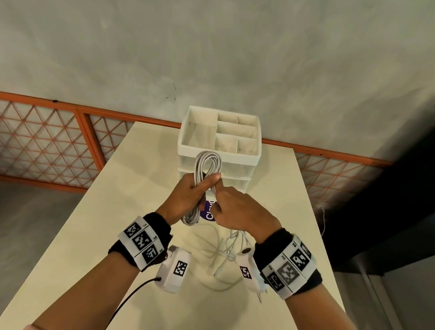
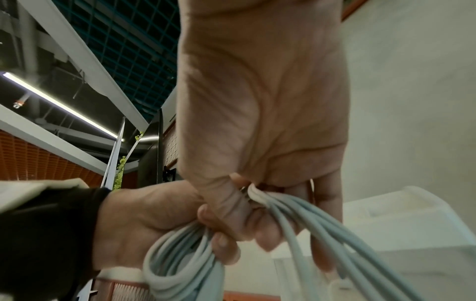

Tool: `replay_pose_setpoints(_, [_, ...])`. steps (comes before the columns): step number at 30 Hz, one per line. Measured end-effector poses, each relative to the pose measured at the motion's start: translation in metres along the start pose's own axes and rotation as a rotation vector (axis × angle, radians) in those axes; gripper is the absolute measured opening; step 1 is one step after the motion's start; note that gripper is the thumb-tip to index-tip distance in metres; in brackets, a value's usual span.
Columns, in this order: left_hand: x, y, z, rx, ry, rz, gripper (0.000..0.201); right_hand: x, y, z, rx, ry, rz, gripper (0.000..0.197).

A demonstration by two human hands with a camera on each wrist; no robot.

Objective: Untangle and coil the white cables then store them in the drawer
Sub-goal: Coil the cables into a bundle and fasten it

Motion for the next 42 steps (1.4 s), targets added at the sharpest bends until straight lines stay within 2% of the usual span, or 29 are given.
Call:
replay_pose_setpoints(6, [0.004, 0.000, -0.022, 0.236, 0.123, 0.088, 0.043, -0.007, -0.011, -0.004, 0.115, -0.298, -0.072, 0.078])
replay_pose_setpoints(8, [0.002, -0.002, -0.033, 0.311, 0.200, 0.089, 0.040, 0.006, -0.014, -0.003, 0.181, -0.459, -0.017, 0.064])
replay_pose_setpoints(11, [-0.006, -0.002, -0.057, 0.440, 0.290, 0.070, 0.039, 0.027, -0.013, 0.006, 0.219, -0.582, 0.022, 0.019])
replay_pose_setpoints(13, [-0.014, -0.003, -0.071, 0.522, 0.344, 0.043, 0.040, 0.026, -0.010, 0.008, 0.230, -0.669, -0.012, 0.017])
replay_pose_setpoints(16, [-0.024, -0.004, -0.076, 0.583, 0.412, 0.013, 0.043, 0.006, -0.008, -0.001, 0.315, -0.720, -0.137, 0.030])
replay_pose_setpoints(18, [-0.028, -0.004, -0.072, 0.585, 0.479, 0.003, 0.043, -0.008, -0.007, -0.001, 0.306, -0.706, -0.227, 0.037])
replay_pose_setpoints(21, [-0.030, -0.007, -0.061, 0.508, 0.684, -0.019, 0.035, -0.017, -0.003, 0.011, 0.162, -0.686, -0.292, 0.043])
replay_pose_setpoints(24, [-0.031, -0.015, -0.047, 0.392, 0.875, -0.094, 0.030, -0.023, 0.002, 0.027, -0.002, -0.599, -0.296, 0.044])
replay_pose_setpoints(27, [-0.033, -0.020, -0.040, 0.322, 0.917, -0.185, 0.029, -0.017, 0.002, 0.031, -0.007, -0.444, -0.288, 0.046])
replay_pose_setpoints(29, [-0.036, -0.019, -0.039, 0.349, 0.923, -0.217, 0.030, -0.013, 0.001, 0.033, 0.008, -0.342, -0.277, 0.047])
replay_pose_setpoints(32, [-0.047, -0.015, -0.043, 0.493, 0.970, -0.226, 0.032, -0.019, 0.000, 0.046, -0.055, -0.235, -0.316, 0.058])
replay_pose_setpoints(35, [-0.051, -0.014, -0.047, 0.555, 1.046, -0.227, 0.034, -0.015, 0.009, 0.052, -0.222, -0.405, -0.346, 0.072])
replay_pose_setpoints(37, [-0.050, -0.016, -0.053, 0.552, 1.099, -0.218, 0.034, 0.000, 0.012, 0.038, -0.214, -0.607, -0.337, 0.057])
replay_pose_setpoints(39, [-0.044, -0.017, -0.059, 0.531, 1.097, -0.196, 0.033, 0.028, 0.008, 0.023, -0.115, -0.769, -0.240, 0.031])
replay_pose_setpoints(40, [-0.041, -0.016, -0.060, 0.517, 1.059, -0.182, 0.033, 0.042, 0.006, 0.019, -0.070, -0.785, -0.177, 0.018])
replay_pose_setpoints(42, [-0.033, -0.015, -0.060, 0.485, 0.935, -0.155, 0.032, 0.055, 0.003, 0.013, -0.021, -0.744, -0.100, 0.012])
Point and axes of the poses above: each hand's wrist, its own y-axis away from the middle knuckle, its own z-axis out of the palm, x = y × z, the point moved 10 cm from there along -y, towards the middle knuckle, and after that the axes turned 3 degrees about y, right-handed, at the moved point
